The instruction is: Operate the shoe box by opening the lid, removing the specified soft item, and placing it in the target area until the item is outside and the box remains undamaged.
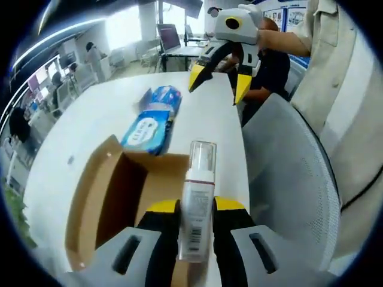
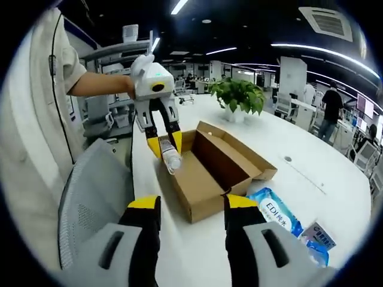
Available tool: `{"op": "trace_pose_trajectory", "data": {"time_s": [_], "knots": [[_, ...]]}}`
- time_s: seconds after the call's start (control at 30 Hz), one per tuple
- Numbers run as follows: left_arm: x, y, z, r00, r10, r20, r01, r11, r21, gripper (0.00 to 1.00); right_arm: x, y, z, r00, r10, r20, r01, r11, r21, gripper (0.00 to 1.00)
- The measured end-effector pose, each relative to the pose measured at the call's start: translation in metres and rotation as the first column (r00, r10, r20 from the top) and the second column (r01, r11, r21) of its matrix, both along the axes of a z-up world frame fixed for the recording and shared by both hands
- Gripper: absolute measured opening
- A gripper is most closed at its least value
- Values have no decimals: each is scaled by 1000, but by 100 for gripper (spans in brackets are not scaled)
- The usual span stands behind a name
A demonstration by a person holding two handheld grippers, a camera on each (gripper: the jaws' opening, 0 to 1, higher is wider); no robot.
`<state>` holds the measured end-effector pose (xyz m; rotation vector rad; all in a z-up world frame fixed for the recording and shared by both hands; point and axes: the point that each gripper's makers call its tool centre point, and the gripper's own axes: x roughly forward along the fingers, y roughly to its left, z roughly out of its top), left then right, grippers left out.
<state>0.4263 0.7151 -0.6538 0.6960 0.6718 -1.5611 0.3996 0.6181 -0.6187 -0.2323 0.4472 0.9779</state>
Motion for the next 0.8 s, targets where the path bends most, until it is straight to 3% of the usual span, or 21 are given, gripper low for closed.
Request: {"op": "trace_pose_trajectory", "data": {"time_s": [0.8], "knots": [[-40,-31,22,989,-95,-111,81,990,-119,19,-19,50,6,981,184,54,-183,983,-16,20]]}}
